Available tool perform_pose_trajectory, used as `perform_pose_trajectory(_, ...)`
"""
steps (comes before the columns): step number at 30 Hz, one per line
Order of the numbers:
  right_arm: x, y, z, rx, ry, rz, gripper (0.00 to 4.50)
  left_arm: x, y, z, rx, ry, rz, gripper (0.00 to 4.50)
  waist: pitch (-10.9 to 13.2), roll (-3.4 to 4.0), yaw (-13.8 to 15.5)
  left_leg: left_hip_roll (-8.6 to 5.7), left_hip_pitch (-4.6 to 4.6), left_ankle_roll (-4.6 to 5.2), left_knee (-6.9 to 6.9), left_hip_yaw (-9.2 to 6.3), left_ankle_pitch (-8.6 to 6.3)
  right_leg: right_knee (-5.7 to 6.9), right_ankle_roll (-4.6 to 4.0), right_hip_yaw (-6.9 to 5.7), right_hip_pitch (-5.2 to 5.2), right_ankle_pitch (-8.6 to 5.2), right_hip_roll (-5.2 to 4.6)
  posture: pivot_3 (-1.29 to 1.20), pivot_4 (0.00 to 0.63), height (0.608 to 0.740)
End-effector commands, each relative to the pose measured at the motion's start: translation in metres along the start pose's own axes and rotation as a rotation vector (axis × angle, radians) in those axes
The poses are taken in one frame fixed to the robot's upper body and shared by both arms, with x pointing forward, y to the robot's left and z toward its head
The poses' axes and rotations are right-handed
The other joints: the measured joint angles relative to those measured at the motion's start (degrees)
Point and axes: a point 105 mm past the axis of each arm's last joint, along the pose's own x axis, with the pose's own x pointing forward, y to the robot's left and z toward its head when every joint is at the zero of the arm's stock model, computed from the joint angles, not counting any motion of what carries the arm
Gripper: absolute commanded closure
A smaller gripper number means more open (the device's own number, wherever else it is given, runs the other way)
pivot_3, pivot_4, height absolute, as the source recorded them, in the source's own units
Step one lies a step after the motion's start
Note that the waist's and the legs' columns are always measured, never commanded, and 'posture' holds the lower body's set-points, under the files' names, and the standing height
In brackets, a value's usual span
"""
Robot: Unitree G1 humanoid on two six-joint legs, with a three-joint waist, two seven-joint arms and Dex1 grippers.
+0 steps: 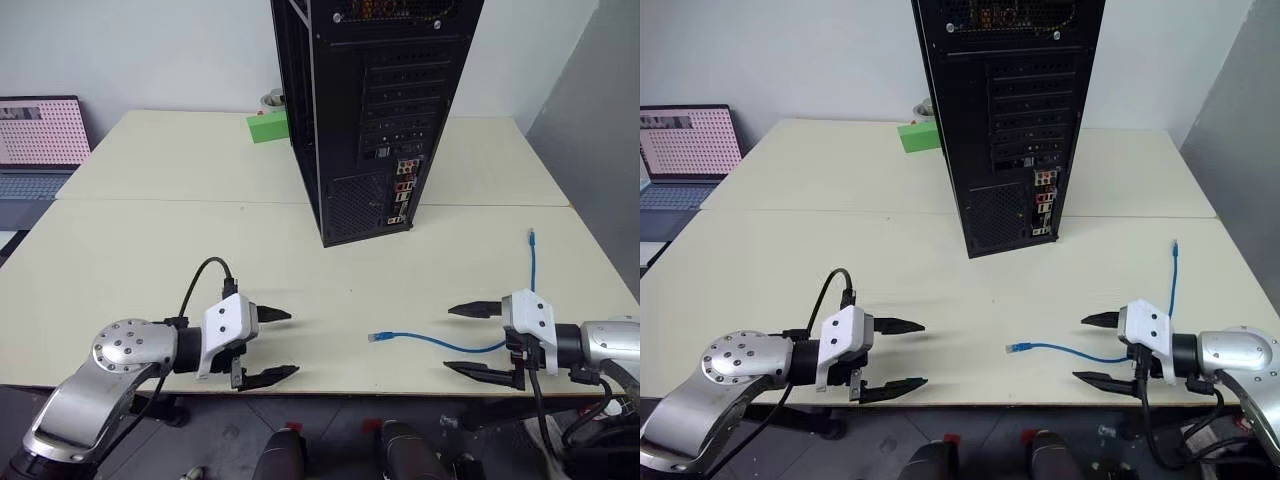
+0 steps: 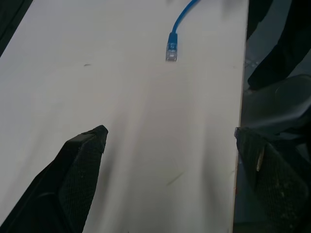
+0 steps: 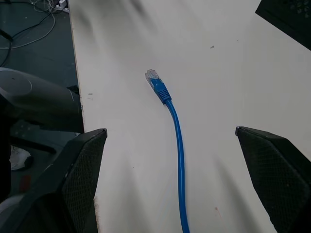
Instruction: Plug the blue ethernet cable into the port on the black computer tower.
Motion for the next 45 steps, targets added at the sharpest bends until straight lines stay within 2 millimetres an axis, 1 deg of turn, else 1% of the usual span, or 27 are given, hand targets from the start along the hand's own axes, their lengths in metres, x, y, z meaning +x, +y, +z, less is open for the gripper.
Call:
perform_pose_trajectory(1,0.003,0.003,0.004,-0.033,-0.011,0.022,0.00,-0.001,-0.002,0.007,0.046,0.005,-0.011,0.01,0.00,0.00,0.00,0.00,0.00,0.00,0.00,0.00,0.00,0.00,0.00,0.00,0.00,0.00,0.00,0.00,0.150,0.740)
perform_pose_trajectory(11,0.011,0.002,0.009,-0.017,-0.032,0.026,0.00,0.004,-0.004,0.005,0.045,0.005,-0.019,0.01,0.00,-0.01,0.01,0.00,0.00,0.00,0.00,0.00,0.00,0.01,0.00,0.00,0.00,0.00,0.00,0.00,0.150,0.740)
perform_pose_trajectory(14,0.017,0.001,0.013,-0.007,-0.050,0.028,0.00,0.005,-0.006,0.007,0.042,-0.006,-0.025,0.01,0.00,-0.01,-0.03,0.00,0.00,0.00,0.00,0.00,0.00,0.02,0.00,0.00,0.00,0.00,0.01,0.00,0.150,0.740)
perform_pose_trajectory(18,0.027,-0.001,0.015,-0.018,-0.060,0.027,0.00,0.009,-0.002,0.008,0.046,-0.016,-0.003,0.01,0.00,-0.01,0.02,0.00,0.01,0.00,0.01,0.00,0.00,0.04,0.00,0.00,0.00,0.00,0.01,0.00,0.150,0.740)
perform_pose_trajectory(20,0.031,-0.001,0.015,-0.030,-0.058,0.029,0.00,0.010,-0.002,0.010,0.056,-0.028,-0.005,0.01,0.01,-0.01,0.06,-0.01,0.00,0.00,0.01,0.00,0.00,0.04,0.00,0.00,0.00,0.00,0.01,0.00,0.150,0.740)
perform_pose_trajectory(25,0.042,0.001,0.017,-0.027,-0.066,0.039,0.00,0.016,-0.011,0.028,0.048,-0.116,-0.059,0.01,0.01,-0.01,0.07,-0.01,0.00,0.00,0.02,0.00,0.00,0.05,0.01,0.00,0.00,0.01,0.01,0.00,0.150,0.740)
perform_pose_trajectory(30,0.048,0.001,0.014,-0.020,-0.063,0.044,0.00,0.019,-0.016,0.032,0.061,-0.128,-0.082,0.01,0.01,-0.01,0.08,-0.01,0.01,0.00,0.02,-0.01,0.00,0.10,0.01,0.00,0.01,0.01,0.02,0.00,0.150,0.740)
perform_pose_trajectory(35,0.061,-0.002,0.002,-0.017,-0.034,0.046,0.00,0.025,-0.022,0.025,0.080,-0.102,-0.112,0.01,-0.01,-0.03,0.01,-0.01,0.04,0.00,0.06,0.00,0.00,0.11,0.01,0.01,0.02,0.01,0.02,0.00,0.150,0.740)
perform_pose_trajectory(40,0.072,-0.005,-0.011,-0.008,-0.010,0.056,0.00,0.026,-0.022,0.020,0.082,-0.096,-0.108,0.01,-0.01,-0.03,0.03,-0.01,0.03,0.00,0.06,0.00,0.00,0.12,0.01,0.01,0.02,0.01,0.03,0.00,0.150,0.740)
perform_pose_trajectory(41,0.074,-0.005,-0.013,-0.004,-0.007,0.057,0.29,0.026,-0.022,0.019,0.083,-0.096,-0.106,0.00,-0.01,-0.03,0.02,-0.01,0.03,0.00,0.06,0.00,0.00,0.13,0.01,0.01,0.02,0.01,0.03,0.00,0.150,0.740)
perform_pose_trajectory(42,0.076,-0.006,-0.014,0.007,-0.003,0.058,0.37,0.027,-0.021,0.019,0.084,-0.096,-0.101,0.00,-0.01,-0.03,0.01,-0.01,0.04,0.00,0.06,-0.01,0.00,0.13,0.01,0.01,0.02,0.01,0.03,0.00,0.150,0.740)
perform_pose_trajectory(44,0.077,-0.007,-0.017,0.027,0.003,0.060,0.78,0.028,-0.020,0.018,0.087,-0.096,-0.095,0.00,0.00,-0.03,0.01,-0.01,0.04,0.00,0.06,0.00,0.00,0.15,0.01,0.02,0.02,0.01,0.03,0.00,0.150,0.740)
perform_pose_trajectory(45,0.077,-0.008,-0.018,0.036,0.004,0.061,1.17,0.028,-0.020,0.018,0.088,-0.096,-0.092,0.00,0.00,-0.03,0.02,-0.01,0.04,0.00,0.06,-0.01,0.00,0.15,0.01,0.01,0.02,0.01,0.03,0.00,0.150,0.740)
